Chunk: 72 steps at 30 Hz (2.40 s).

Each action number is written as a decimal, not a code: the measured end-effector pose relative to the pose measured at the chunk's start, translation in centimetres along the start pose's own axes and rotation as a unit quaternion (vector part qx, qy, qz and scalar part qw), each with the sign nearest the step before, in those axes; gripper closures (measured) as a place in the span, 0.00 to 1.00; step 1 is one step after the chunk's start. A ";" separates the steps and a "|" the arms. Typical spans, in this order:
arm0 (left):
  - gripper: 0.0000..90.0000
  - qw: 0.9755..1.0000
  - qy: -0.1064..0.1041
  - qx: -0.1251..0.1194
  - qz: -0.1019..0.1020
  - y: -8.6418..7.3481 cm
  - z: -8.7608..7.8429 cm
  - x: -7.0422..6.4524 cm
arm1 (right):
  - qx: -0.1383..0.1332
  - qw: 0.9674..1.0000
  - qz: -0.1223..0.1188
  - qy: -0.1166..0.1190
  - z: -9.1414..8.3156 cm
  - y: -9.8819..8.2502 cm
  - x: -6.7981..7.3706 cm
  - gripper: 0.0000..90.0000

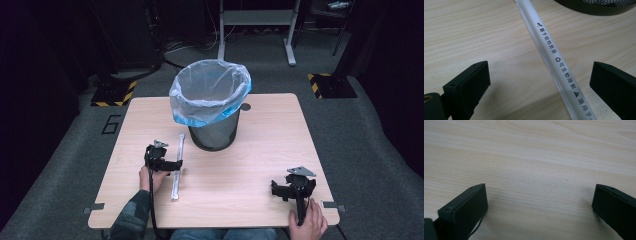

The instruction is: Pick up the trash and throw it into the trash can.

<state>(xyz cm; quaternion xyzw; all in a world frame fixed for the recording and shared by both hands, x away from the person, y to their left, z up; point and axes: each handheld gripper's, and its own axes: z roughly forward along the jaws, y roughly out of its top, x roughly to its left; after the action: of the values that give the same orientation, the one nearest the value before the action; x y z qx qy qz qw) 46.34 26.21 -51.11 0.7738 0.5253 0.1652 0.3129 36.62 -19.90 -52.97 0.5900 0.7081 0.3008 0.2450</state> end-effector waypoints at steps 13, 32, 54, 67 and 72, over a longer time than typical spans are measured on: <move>0.51 1.000 0.009 0.016 0.009 0.6 0.3 -0.6 | 0.000 1.000 0.001 -0.001 0.0 0.0 0.0 0.00; 0.87 1.000 0.003 0.009 -0.006 0.1 -1.0 1.2 | -0.001 1.000 0.001 -0.002 0.0 0.0 0.0 0.00; 0.87 0.998 0.004 -0.052 -0.037 0.7 -4.6 3.2 | 0.000 1.000 0.001 -0.002 0.0 0.0 0.0 0.00; 0.87 0.996 0.005 -0.074 -0.041 1.9 -6.2 3.9 | 0.000 1.000 0.001 -0.001 0.0 0.0 0.0 0.00; 0.87 0.996 0.007 -0.079 -0.040 2.4 -6.7 4.2 | -0.001 1.000 0.001 -0.002 0.0 0.0 0.0 0.00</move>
<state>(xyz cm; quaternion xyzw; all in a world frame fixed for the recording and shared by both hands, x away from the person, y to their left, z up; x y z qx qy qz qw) 45.79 31.54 -44.86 0.7242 0.5429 0.1987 0.3759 36.60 -19.87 -52.97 0.5911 0.7067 0.3006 0.2466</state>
